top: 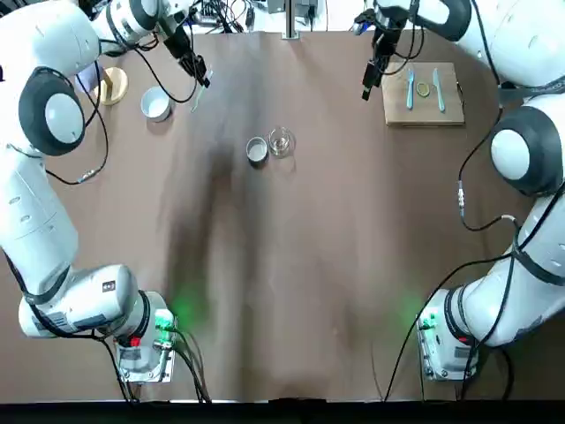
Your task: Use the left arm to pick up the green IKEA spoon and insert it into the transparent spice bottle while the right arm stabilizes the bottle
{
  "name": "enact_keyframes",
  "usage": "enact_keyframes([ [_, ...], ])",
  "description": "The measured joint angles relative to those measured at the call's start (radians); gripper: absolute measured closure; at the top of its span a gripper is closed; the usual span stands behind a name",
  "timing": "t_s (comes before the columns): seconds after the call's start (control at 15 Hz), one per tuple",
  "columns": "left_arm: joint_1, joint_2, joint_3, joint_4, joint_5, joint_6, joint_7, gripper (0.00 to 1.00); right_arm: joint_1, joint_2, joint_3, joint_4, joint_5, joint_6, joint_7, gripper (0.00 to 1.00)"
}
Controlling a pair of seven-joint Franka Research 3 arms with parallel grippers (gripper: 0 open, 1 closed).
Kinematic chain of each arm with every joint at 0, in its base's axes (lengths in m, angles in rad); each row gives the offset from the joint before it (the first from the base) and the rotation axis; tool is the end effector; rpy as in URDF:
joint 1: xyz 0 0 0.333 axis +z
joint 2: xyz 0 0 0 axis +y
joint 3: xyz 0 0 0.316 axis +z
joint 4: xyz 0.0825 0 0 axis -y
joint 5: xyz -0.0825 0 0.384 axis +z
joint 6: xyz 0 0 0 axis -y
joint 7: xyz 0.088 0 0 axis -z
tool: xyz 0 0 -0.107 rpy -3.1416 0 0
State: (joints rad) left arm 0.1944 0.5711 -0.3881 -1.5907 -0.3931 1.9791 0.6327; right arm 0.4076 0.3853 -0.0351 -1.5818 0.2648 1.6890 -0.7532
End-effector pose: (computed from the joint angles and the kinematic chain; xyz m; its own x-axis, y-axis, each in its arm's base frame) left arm 0.6658 -0.1194 0.3203 0.8408 -0.5235 0.1381 -0.5097 -0.6794 0.5279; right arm 0.5840 0.2578 0.3985 0.4826 0.8747 -0.0461 0.8099 -0.4656 -0.3568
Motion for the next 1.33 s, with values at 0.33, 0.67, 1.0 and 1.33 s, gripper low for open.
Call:
enact_keyframes([
  [0.33, 0.007, 0.015, -0.013, 0.014, -0.268, -0.070, 0.259, 0.78, 0.032, 0.027, -0.001, -0.001, 0.184, 0.081, -0.549, 0.00],
  [0.67, 0.007, 0.038, -0.015, 0.015, -0.521, -0.132, 0.596, 0.78, 0.033, 0.126, -0.004, -0.021, 0.465, 0.187, -0.891, 0.00],
  [1.0, 0.004, 0.099, -0.016, 0.015, -0.732, -0.201, 0.978, 0.78, 0.064, 0.214, 0.000, -0.130, 0.753, 0.376, -1.086, 0.00],
  [1.33, -0.019, 0.172, -0.039, 0.017, -0.852, -0.221, 1.382, 0.78, 0.087, 0.280, 0.000, -0.249, 1.245, 0.397, -1.495, 0.00],
])
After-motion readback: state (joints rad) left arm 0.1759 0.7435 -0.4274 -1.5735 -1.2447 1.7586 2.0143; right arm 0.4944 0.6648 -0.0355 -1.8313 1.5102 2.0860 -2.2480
